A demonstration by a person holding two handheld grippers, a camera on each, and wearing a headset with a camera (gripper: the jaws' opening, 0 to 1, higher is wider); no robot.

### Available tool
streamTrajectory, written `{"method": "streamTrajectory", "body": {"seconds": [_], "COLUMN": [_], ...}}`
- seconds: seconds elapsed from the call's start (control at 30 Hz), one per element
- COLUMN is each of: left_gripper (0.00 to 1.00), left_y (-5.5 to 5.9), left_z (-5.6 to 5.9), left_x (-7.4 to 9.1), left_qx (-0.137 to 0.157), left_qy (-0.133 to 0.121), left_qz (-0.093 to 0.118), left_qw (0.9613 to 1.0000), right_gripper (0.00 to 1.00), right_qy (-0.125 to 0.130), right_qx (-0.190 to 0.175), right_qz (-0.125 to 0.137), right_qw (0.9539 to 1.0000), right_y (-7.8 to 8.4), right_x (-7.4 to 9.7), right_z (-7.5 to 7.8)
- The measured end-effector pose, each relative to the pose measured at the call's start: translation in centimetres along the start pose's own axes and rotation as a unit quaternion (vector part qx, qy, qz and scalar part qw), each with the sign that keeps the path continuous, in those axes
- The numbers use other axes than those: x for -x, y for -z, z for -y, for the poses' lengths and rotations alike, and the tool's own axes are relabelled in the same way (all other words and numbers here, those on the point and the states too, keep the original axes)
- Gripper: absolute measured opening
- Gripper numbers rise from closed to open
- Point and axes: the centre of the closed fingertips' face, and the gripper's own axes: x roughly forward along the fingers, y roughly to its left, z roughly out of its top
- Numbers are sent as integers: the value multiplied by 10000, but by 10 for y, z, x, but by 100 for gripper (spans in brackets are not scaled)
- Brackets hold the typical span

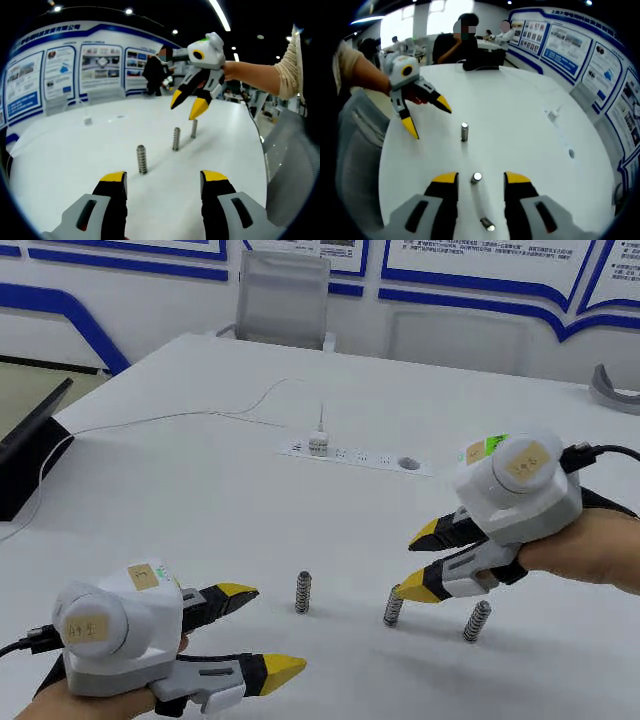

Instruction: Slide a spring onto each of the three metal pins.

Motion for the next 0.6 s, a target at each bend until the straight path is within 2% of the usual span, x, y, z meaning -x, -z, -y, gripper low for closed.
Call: {"method": "streamTrajectory", "body": {"seconds": [0.17,0.33,0.6], "left_gripper": [61,63,65], "left_y": [-2,-2,-3], "left_z": [0,-1,-1], "left_x": [-1,-2,-3], "left_qx": [-11,-12,-22], "left_qy": [-6,-20,-34], "left_qz": [13,6,2], "left_qw": [10000,10000,10000], "right_gripper": [40,44,49], "right_qy": [167,274,543], "right_qx": [-209,-362,-682], "right_qz": [199,375,713], "right_qw": [9994,9983,9936], "right_y": [9,18,43], "right_x": [10,19,32], "right_z": [8,8,8]}}
